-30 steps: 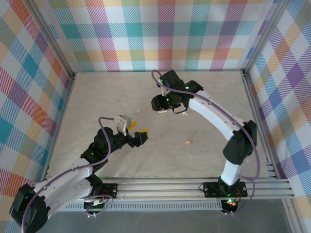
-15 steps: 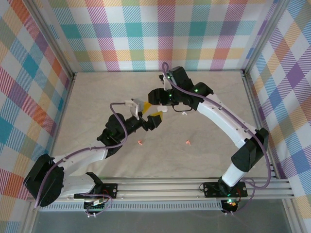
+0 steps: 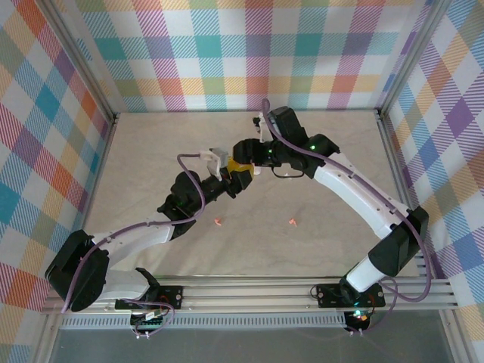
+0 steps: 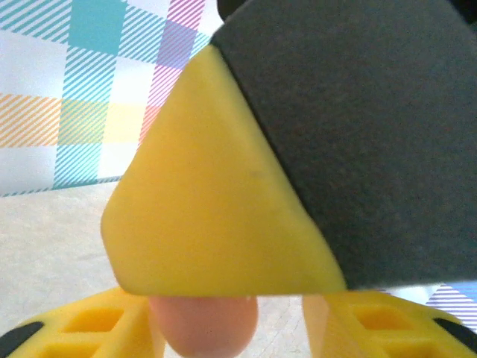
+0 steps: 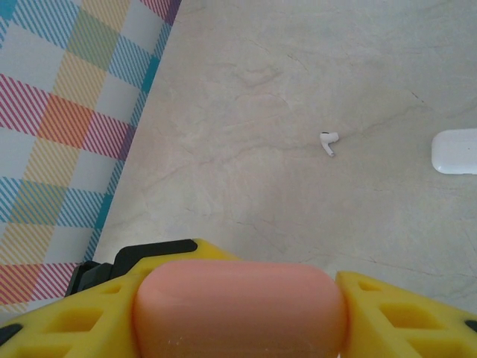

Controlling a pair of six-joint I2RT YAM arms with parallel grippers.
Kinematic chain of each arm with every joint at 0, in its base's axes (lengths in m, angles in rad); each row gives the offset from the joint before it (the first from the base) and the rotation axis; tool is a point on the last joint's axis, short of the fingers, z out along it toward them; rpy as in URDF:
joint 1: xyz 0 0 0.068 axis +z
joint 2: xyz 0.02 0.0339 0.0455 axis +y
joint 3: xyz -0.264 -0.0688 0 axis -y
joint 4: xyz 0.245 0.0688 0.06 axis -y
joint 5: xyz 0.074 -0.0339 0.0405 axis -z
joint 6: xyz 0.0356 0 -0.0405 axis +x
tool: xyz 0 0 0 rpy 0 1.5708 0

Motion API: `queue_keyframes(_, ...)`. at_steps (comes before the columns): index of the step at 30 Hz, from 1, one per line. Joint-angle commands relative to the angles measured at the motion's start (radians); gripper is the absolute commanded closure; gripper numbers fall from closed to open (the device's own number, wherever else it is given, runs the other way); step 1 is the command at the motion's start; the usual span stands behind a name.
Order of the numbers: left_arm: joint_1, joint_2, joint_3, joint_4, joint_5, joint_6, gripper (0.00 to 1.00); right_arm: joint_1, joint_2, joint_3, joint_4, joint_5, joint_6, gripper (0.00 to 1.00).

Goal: Insert the wireless bluetooth earbuds into the charging case

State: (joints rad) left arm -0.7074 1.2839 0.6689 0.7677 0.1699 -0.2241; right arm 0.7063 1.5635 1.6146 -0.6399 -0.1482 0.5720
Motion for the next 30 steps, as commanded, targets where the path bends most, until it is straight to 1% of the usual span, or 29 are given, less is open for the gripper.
queue_keyframes(1,-0.009,-0.009,0.024,0.054,-0.013,-0.010,0.55,0.002,-0.027,-0.019,0.036,-0.027,0.020,0.59)
queue_keyframes(7,-0.009,-0.009,0.026,0.062,-0.024,-0.028,0.57,0.001,-0.036,-0.030,0.043,-0.037,0.023,0.59)
queue_keyframes(12,-0.009,0.003,0.034,0.078,-0.025,-0.046,0.55,0.001,-0.047,-0.045,0.060,-0.051,0.035,0.59)
queue_keyframes(15,-0.007,0.009,0.033,0.094,-0.027,-0.054,0.56,0.000,-0.054,-0.053,0.068,-0.062,0.042,0.59)
queue_keyframes(17,-0.006,0.012,0.032,0.105,-0.030,-0.062,0.60,-0.001,-0.057,-0.055,0.071,-0.069,0.046,0.59)
queue_keyframes(23,-0.003,0.012,0.036,0.107,-0.036,-0.072,0.79,-0.007,-0.065,-0.062,0.084,-0.089,0.057,0.59)
queue_keyframes(26,-0.003,0.009,0.034,0.105,-0.033,-0.085,0.86,-0.009,-0.079,-0.076,0.112,-0.092,0.062,0.54)
queue_keyframes(30,0.006,-0.002,0.040,0.080,-0.041,-0.115,0.89,-0.023,-0.123,-0.116,0.167,-0.087,0.063,0.43)
